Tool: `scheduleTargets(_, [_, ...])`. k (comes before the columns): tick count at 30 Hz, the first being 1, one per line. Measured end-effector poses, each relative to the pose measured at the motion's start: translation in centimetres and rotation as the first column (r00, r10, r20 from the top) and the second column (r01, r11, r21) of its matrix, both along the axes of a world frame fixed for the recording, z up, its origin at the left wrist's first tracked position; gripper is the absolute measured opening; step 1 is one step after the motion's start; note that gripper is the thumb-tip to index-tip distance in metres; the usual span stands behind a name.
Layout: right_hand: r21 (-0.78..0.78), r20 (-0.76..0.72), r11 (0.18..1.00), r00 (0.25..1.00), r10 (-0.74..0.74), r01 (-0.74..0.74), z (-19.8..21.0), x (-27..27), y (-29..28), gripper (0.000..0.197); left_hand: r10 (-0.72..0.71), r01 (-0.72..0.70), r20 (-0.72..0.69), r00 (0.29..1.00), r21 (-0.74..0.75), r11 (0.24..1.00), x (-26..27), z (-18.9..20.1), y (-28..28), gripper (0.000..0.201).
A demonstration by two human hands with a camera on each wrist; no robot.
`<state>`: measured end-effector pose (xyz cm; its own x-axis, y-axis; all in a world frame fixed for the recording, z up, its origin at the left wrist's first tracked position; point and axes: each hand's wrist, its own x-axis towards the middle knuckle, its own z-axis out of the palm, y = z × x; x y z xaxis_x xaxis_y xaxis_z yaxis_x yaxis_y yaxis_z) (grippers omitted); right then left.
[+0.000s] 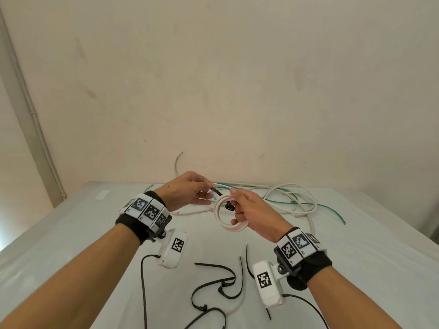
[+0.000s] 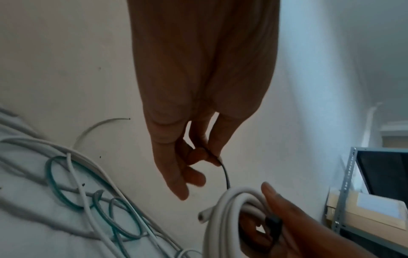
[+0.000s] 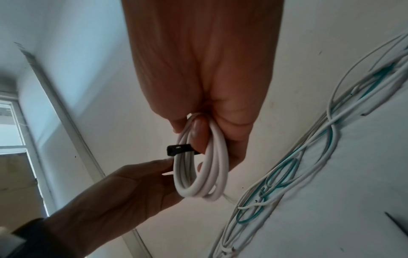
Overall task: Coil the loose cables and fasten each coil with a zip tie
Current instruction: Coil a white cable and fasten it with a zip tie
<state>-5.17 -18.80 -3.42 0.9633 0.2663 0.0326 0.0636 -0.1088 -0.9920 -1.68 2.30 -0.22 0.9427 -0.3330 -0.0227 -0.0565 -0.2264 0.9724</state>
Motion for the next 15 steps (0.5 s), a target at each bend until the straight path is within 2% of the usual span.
scheduleTargets(2, [0.008, 0.018, 1.000, 1.000, -0.013, 0.013, 0.2, -0.1, 0.1, 0.032, 0.017, -0.018, -0.024, 1.000, -0.059, 0.998, -0.1, 0.0, 0.0, 0.019])
scheduleTargets(9, [0.034, 0.020, 0.999, 1.000, 0.007, -0.008, 0.7, -0.5, -0.1, 0.031, -0.024, 0.025, 0.022, 0.999, -0.034, 0.999, -0.8, 1.0, -0.2, 0.019])
scheduleTargets(14, [0.188, -0.001, 0.982, 0.999, 0.032, -0.031, 0.9, -0.5, 0.7, 0.033, 0.116, -0.104, 0.096, 0.989, -0.126, 0.987, -1.4, 0.9, -1.6, 0.009])
scheduleTargets(15, [0.204, -0.006, 0.978, 0.999, 0.032, -0.030, 1.0, -0.6, 0.9, 0.035, 0.145, -0.131, 0.101, 0.984, -0.136, 0.982, -1.5, 0.5, -1.9, 0.016])
